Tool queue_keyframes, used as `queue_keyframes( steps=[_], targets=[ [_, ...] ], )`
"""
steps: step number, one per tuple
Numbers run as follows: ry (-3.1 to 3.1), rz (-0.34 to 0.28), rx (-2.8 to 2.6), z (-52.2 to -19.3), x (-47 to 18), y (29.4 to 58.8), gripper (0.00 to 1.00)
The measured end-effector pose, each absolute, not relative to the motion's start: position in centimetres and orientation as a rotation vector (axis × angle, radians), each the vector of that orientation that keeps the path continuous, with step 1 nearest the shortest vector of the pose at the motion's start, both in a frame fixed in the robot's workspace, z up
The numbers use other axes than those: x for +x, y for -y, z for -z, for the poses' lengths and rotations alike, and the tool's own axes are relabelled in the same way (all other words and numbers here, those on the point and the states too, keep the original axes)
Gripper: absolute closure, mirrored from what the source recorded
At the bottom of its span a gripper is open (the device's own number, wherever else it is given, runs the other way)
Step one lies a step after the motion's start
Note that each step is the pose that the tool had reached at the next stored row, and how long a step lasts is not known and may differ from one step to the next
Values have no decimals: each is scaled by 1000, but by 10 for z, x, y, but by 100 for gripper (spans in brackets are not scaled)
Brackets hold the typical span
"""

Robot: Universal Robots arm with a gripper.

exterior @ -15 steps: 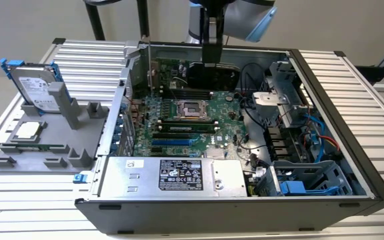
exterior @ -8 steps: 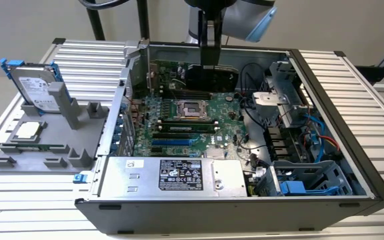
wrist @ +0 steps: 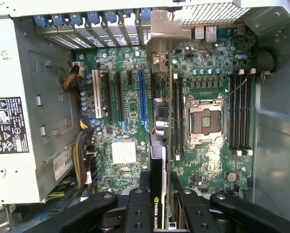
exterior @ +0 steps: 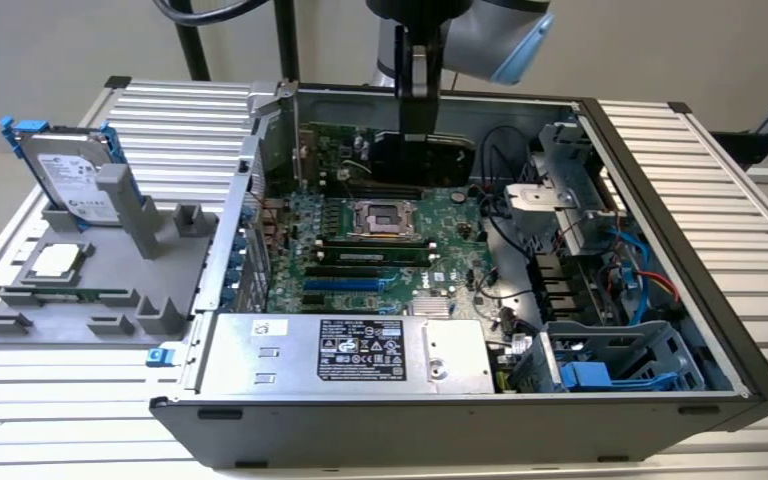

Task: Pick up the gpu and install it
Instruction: 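Insert the gpu into the slot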

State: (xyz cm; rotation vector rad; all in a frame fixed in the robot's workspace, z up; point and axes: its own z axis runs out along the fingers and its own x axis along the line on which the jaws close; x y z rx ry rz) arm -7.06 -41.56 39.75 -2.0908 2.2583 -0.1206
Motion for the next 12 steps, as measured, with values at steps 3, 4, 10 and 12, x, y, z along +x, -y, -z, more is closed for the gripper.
queue_keyframes(
  steps=[3, 4, 10, 12],
  targets=[
    [-2258, 121, -2091, -397, -71, 416, 100],
    [-2258, 121, -2091, -397, -71, 416, 100],
    [-2258, 121, -2091, -396, -71, 416, 100],
    [-2258, 121, -2091, -396, -71, 416, 100]
  ],
)
